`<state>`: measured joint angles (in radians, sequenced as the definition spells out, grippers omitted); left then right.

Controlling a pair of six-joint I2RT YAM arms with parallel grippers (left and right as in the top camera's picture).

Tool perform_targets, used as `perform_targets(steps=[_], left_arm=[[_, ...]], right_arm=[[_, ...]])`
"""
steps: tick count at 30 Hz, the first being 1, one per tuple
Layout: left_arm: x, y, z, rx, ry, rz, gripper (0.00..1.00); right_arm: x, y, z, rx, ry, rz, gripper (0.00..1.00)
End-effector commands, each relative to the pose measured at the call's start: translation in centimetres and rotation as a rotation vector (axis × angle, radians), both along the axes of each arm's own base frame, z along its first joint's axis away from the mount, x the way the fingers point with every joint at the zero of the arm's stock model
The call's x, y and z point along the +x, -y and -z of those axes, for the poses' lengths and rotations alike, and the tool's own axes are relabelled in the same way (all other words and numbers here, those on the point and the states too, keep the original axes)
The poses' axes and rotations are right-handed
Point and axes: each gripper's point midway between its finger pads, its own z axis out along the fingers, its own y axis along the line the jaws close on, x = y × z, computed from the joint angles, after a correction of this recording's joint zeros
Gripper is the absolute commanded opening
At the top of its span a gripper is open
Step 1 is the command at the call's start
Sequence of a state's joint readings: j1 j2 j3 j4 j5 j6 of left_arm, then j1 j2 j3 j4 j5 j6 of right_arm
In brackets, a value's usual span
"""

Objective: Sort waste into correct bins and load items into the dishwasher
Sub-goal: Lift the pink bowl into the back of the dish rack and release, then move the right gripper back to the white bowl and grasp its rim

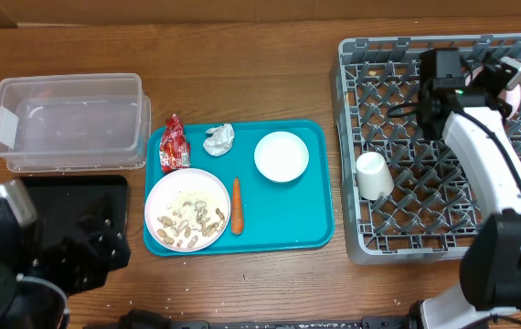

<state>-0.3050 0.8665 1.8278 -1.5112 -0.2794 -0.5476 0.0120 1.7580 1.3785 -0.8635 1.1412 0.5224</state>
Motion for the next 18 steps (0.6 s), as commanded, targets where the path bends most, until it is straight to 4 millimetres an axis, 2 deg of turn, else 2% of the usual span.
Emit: perform_targets(steps=[1,5,11,15,17,18], left_arm=[[-0.6,-1.0,-0.2,0.01,0.015,-0.047,1.0],[-0.8,-1.1,-0.2,0.009,0.02,-0.047,1.0],[-0.8,-1.1,-0.2,0.009,0.018,-0.047,1.0],[-0.8,-1.0,-0.2,0.009,0.018,-0.046,1.0],[-0.8,-1.1,-0.2,0.009,0.018,-0.047,1.0],[-0.8,-1.0,-0.2,0.009,0.018,-0.046,1.0]], right_arm=[[0.8,0.6,0.2,-0.087,-0.076,-0.002,0.04],[1.7,0.6,0.9,-0.1,-0.119,-0.025,0.04],[1.8,0.3,1.5,-0.094,-0.145,-0.037,0.04],[2.4,-2.2,2.3,-0.066,-0.178,-0.113,0.05],[2.6,-3.1,2.3,-0.072,-0.182,-0.136,0.15],[2.7,-3.6,2.2,-0.077,-0.182,-0.145,0.17]])
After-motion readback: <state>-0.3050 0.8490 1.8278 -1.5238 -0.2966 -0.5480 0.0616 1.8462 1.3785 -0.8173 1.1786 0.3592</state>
